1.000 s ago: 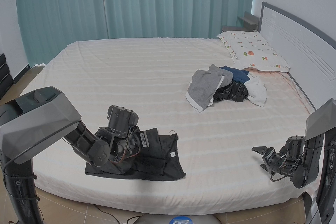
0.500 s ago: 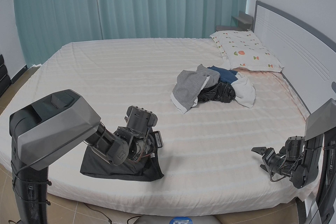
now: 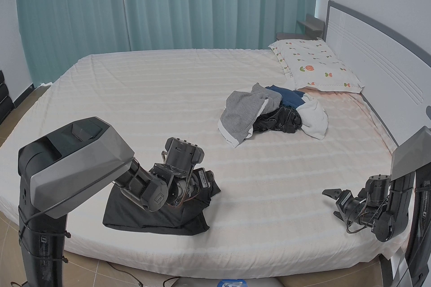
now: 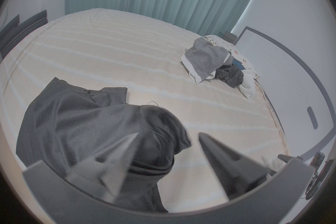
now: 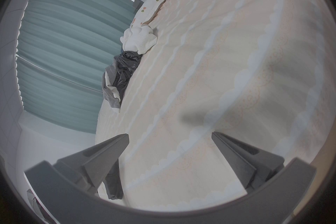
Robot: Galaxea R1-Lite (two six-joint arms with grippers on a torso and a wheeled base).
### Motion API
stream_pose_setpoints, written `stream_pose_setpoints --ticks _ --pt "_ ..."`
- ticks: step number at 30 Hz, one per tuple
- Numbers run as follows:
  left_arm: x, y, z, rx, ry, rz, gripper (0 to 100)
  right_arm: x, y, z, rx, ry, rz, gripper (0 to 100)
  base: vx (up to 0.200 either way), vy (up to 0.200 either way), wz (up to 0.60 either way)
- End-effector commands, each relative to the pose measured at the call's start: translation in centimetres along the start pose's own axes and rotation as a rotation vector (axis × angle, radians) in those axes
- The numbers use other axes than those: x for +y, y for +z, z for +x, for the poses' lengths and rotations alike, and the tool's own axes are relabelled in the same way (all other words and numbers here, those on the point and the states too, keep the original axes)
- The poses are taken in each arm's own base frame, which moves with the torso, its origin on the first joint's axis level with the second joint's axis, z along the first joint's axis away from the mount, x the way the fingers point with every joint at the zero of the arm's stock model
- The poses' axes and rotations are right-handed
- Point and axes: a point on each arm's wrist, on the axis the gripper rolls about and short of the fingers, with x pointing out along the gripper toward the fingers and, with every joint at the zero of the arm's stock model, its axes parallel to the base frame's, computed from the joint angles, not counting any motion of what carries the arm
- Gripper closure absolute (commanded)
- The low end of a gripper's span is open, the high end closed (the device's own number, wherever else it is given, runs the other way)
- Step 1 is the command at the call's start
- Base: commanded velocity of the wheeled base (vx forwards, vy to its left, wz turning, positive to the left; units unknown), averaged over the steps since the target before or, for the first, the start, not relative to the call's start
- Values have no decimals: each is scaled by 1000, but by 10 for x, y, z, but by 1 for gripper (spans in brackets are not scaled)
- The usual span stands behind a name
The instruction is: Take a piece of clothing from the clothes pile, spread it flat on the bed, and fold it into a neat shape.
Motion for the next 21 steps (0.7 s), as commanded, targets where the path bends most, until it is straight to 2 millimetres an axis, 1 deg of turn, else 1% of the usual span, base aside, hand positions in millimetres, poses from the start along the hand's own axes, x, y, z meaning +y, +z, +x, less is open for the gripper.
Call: stream_pose_setpoints --ticks 1,2,4,5,6,12,13,15,17,19,21 --pt "3 6 -9 -9 3 -26 0 0 0 0 -2 4 -3 0 0 0 0" --pt "8 9 -16 -11 10 -57 0 0 0 0 -1 3 -3 0 0 0 0" --pt "11 9 -18 -9 12 -66 0 0 0 0 -1 3 -3 0 0 0 0" --pt "23 18 -28 -16 21 -127 0 -1 -1 1 2 -2 -4 0 0 0 0" --pt "28 20 -31 -13 24 -149 0 -1 -1 1 2 -2 -4 0 0 0 0" --pt "68 30 -49 44 16 -306 0 -1 -1 1 2 -2 -4 0 -200 0 0" --pt "69 30 -49 47 18 -313 0 -1 -1 1 2 -2 -4 0 0 0 0" --pt "87 32 -55 74 26 -384 0 0 -3 1 6 0 -7 0 0 0 0" --pt "93 31 -56 81 32 -413 0 0 -4 1 8 -3 -8 0 0 0 0" --pt "104 30 -54 102 46 -486 0 0 -4 2 11 -1 -10 0 0 0 0" --pt "108 34 -53 103 40 -515 0 0 -4 2 10 -3 -11 0 0 0 0"
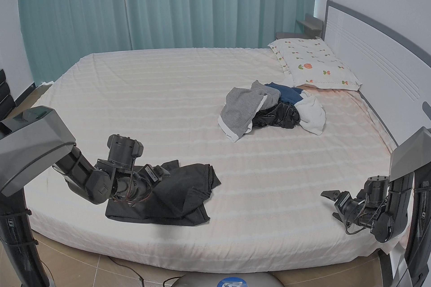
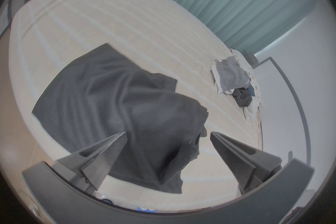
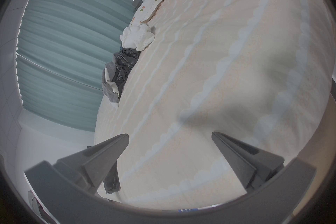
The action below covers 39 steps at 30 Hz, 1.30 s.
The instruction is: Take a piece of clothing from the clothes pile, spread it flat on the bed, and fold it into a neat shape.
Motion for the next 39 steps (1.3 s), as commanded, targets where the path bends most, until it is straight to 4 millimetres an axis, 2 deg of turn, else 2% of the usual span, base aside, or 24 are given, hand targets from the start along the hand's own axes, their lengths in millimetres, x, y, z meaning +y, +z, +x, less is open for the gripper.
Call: stream_pose_setpoints --ticks 1,6,9,18,27,34,39 --pt "10 13 -5 -12 4 -53 0 0 -1 1 1 4 -4 0 0 0 0" --pt "8 18 -10 -10 -23 -64 0 0 -1 1 1 2 -9 0 0 0 0" --pt "11 30 -14 -16 -39 -108 0 0 -1 1 1 2 -9 0 0 0 0" --pt "33 54 -22 51 -105 -210 0 2 0 1 -22 1 -38 0 0 200 0" --pt "55 53 -12 92 -64 -242 0 6 -7 4 -41 -24 -88 0 0 200 0" --pt "56 54 -7 77 -80 -246 0 7 -8 6 -57 -31 -92 0 0 200 0" --pt "56 53 -7 73 -77 -243 0 16 -5 13 -102 -8 -109 0 0 200 0"
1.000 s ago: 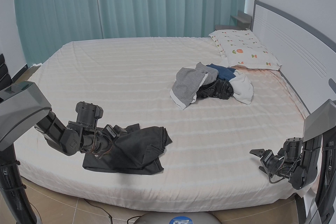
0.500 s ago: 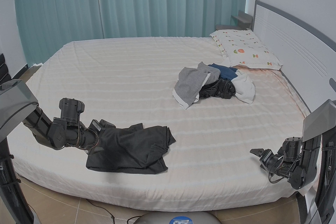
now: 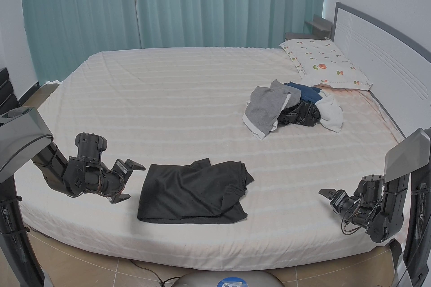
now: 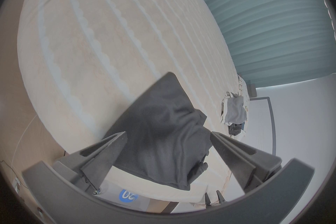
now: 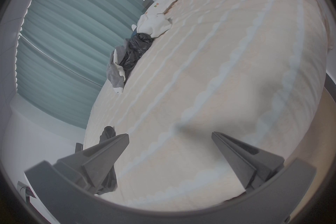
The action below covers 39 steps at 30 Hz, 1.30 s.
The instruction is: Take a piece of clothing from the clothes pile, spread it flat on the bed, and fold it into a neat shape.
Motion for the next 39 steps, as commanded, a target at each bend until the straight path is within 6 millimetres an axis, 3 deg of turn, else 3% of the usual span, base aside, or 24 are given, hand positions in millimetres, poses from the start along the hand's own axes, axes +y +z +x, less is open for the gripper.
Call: stream_pose_setpoints --ticks 1,10,24,31,39 --pt "2 -1 2 0 8 1 0 10 0 5 -19 39 -17 0 0 200 0" --pt "1 -2 3 3 10 13 0 35 -24 9 -46 56 -100 0 0 200 0" --pt "1 -3 3 6 12 13 0 58 -32 23 -116 88 -218 0 0 200 0" --pt "1 -2 5 0 12 12 0 67 -31 30 -152 108 -233 0 0 0 0" --pt "1 -3 6 1 15 14 0 57 -34 52 -179 -11 -263 0 0 0 0"
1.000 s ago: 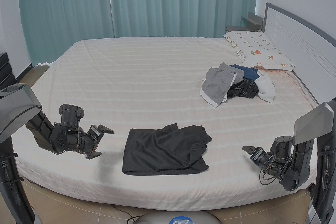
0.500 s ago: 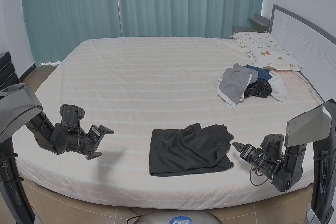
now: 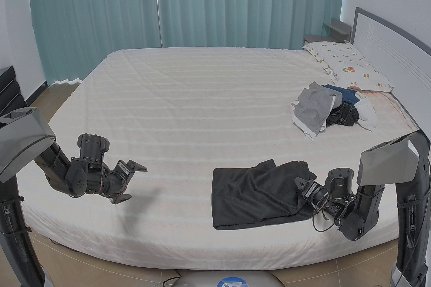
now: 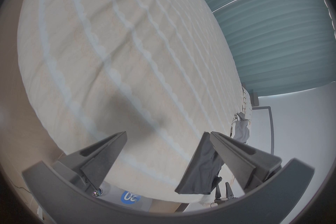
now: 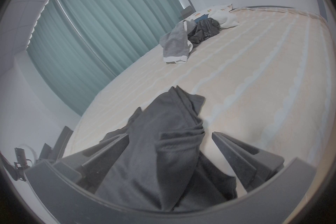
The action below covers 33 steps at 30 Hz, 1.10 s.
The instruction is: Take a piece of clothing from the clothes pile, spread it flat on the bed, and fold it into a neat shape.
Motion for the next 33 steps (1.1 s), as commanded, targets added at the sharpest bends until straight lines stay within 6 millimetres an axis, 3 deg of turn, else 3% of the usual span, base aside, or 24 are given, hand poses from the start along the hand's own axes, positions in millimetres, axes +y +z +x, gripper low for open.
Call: stream_pose_setpoints --ticks 1,2,14,28,29,33 --pt "1 0 1 1 4 -1 0 -5 -5 7 1 -29 -17 0 0 0 0" --pt "1 0 1 1 4 -1 0 -5 -5 7 1 -29 -17 100 0 0 0" --pt "1 0 2 3 7 0 0 -20 -1 -19 21 -51 -26 100 0 0 0" --pt "1 1 2 -1 7 -7 0 -37 -11 -29 94 -78 -35 100 0 0 0" --pt "0 1 2 -2 4 -8 0 -41 -12 -28 99 -93 -37 0 0 0 0" --pt "0 2 1 -6 6 -9 0 -42 -8 -28 88 -97 -26 0 0 0 0"
